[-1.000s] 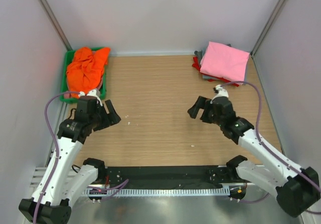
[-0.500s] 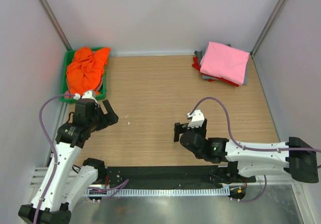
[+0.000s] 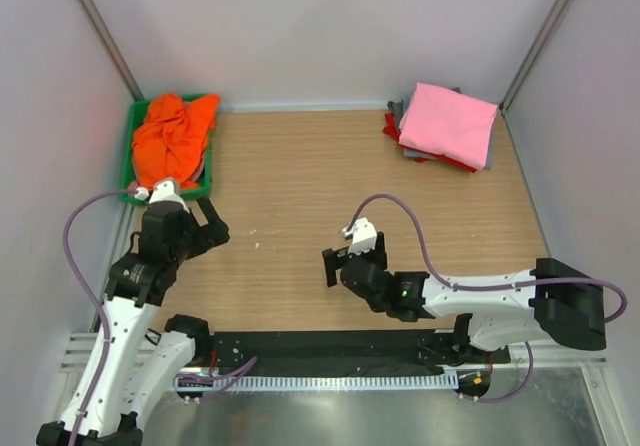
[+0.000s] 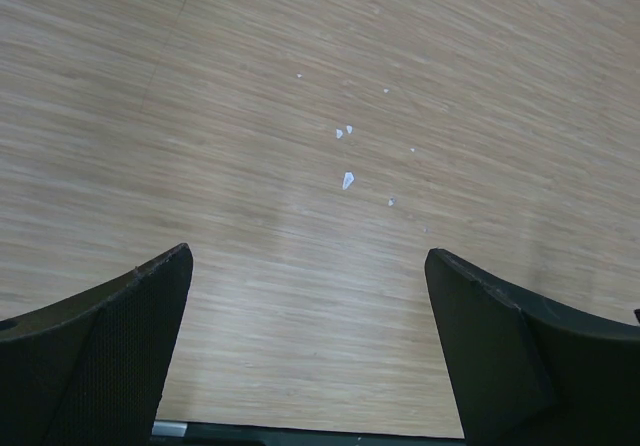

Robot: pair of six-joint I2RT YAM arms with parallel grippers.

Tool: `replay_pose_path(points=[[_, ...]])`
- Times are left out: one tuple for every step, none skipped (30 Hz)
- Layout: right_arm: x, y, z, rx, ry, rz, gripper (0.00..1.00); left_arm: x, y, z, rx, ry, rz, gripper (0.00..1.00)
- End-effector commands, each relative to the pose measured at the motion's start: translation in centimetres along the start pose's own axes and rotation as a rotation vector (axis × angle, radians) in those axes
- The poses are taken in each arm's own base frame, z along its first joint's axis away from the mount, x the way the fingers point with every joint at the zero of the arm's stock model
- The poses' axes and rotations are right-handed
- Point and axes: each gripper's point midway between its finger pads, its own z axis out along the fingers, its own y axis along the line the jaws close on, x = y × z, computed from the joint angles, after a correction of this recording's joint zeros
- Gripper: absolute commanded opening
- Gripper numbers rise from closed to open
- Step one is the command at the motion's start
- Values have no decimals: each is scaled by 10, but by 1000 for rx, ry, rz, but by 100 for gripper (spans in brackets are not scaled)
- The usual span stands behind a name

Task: Fold and stack the t-shirts
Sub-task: Reset both grippers

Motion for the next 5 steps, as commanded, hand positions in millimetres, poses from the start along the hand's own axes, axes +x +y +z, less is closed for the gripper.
replay_pose_path(points=[[-28,20,-7,-123,-97,78,100,-19,-5,-11,42,-108,-37,100],[-27,16,-14,-155,-114,94,100,-21,-6,-10,58,-139,-26,100],[-31,21,-19,-203,-134,113,100,-25,-6,-17,78,-175,-14,100],[-34,20,-23,-224,-152,129,100,-27,-7,-19,93,-193,11,100],[-32,14,-27,-235,-166,144,100,-33,-7,-25,93,-214,20,100]])
